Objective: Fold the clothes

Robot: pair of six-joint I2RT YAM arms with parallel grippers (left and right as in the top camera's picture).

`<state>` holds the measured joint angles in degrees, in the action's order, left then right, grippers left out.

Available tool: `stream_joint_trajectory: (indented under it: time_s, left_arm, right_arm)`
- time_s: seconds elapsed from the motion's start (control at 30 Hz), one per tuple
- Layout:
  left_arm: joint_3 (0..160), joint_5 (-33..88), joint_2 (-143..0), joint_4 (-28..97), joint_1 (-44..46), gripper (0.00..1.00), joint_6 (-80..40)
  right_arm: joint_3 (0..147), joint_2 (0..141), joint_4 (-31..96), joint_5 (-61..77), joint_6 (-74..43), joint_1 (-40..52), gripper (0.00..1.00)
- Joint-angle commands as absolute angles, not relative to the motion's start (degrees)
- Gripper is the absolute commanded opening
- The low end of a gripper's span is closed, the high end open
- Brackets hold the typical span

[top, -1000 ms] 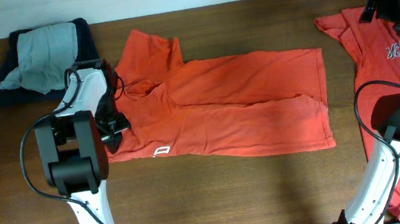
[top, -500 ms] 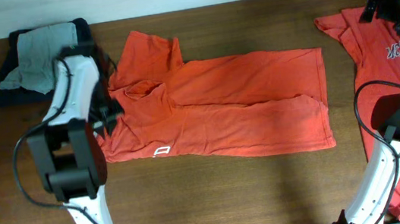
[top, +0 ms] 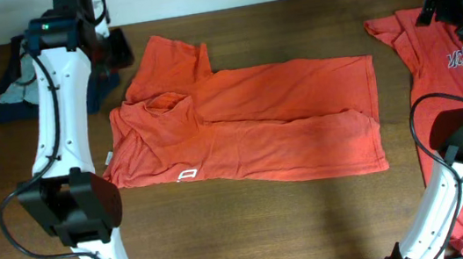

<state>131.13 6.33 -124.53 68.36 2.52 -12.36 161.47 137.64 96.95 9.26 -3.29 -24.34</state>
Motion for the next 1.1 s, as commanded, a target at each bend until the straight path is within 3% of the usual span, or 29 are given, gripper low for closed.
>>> stream_joint_trajectory:
  time_s: [0.0, 0.23, 0.67, 1.07]
  left_arm:
    - [131.5, 11.0, -126.4, 62.4, 5.0, 0.40, -8.6]
    - [131.5, 10.1, -128.4, 47.3, 8.7, 0.43, -6.5]
    - [131.5, 8.6, -142.2, 30.1, 7.5, 0.48, -3.4]
    - [131.5, 4.3, -149.9, 29.8, 5.8, 0.47, -0.7]
  right_arm:
    - [161.3, 136.7, 97.1, 9.2, -3.7, -24.4, 0.98]
    - [161.3, 136.7, 97.0, 9.4, -3.7, -24.4, 0.98]
    - [161.3, 136.7, 97.3, 17.4, -3.7, -24.0, 0.99]
    - [161.3, 137.4, 97.3, 17.3, -3.7, -19.3, 0.98]
